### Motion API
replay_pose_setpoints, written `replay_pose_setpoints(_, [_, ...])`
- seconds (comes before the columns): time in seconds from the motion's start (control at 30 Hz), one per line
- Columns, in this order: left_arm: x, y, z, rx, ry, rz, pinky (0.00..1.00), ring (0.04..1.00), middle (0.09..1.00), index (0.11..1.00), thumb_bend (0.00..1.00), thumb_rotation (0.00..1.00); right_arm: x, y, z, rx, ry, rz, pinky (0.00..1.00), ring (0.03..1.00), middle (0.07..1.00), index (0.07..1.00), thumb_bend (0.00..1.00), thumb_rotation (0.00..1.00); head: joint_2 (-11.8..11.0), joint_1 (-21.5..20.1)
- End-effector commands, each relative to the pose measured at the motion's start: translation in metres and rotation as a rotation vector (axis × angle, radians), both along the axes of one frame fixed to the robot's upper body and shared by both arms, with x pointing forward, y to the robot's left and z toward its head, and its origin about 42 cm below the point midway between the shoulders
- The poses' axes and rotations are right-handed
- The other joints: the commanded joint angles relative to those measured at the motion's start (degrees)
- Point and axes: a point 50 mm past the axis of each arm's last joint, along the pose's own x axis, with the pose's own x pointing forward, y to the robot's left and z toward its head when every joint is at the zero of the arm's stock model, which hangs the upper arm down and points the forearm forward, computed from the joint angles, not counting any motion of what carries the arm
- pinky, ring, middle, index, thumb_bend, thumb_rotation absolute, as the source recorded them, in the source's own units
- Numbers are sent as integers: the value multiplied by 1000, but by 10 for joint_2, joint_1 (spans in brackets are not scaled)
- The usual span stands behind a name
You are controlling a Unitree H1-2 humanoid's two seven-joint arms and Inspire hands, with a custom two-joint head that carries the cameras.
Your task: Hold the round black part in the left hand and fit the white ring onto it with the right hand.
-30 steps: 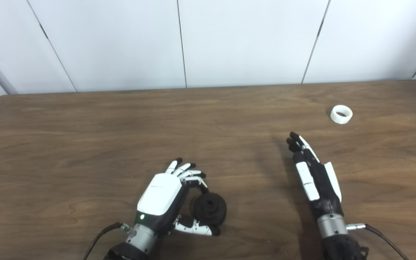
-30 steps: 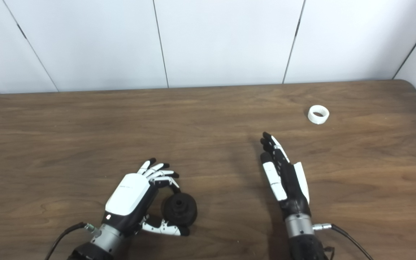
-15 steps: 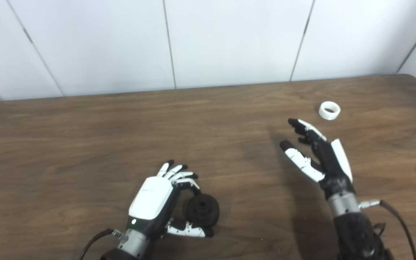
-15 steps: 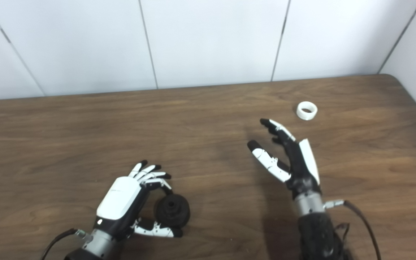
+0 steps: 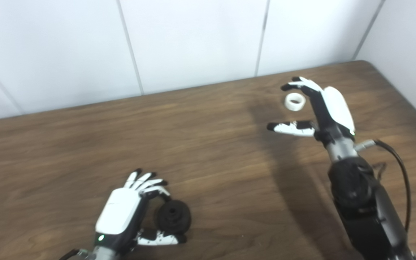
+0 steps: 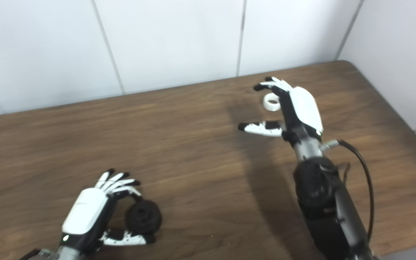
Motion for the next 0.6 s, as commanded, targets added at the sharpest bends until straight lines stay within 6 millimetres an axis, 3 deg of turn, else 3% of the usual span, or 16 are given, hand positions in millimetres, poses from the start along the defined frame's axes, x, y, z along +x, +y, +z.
replay_pose_setpoints(0.0, [-2,10,-6,31,12,4,1000,883,774,483,523,51,12,-5,18,-65,-70,4,848,913,880,699,793,263,-3,-8])
replay_pose_setpoints(0.2, [1,19,-9,41,1,2,1000,873,765,483,523,51,45,-26,22,-124,-10,-49,851,926,890,696,785,267,-9,-44])
replay_pose_setpoints(0.33, [3,25,-10,51,7,7,1000,881,774,483,524,51,64,-35,26,-149,52,-66,941,951,911,723,773,260,-11,-65])
replay_pose_setpoints(0.57, [4,30,-10,73,10,12,1000,885,775,483,524,52,94,-51,31,-202,149,-74,982,969,918,722,803,236,-19,-91])
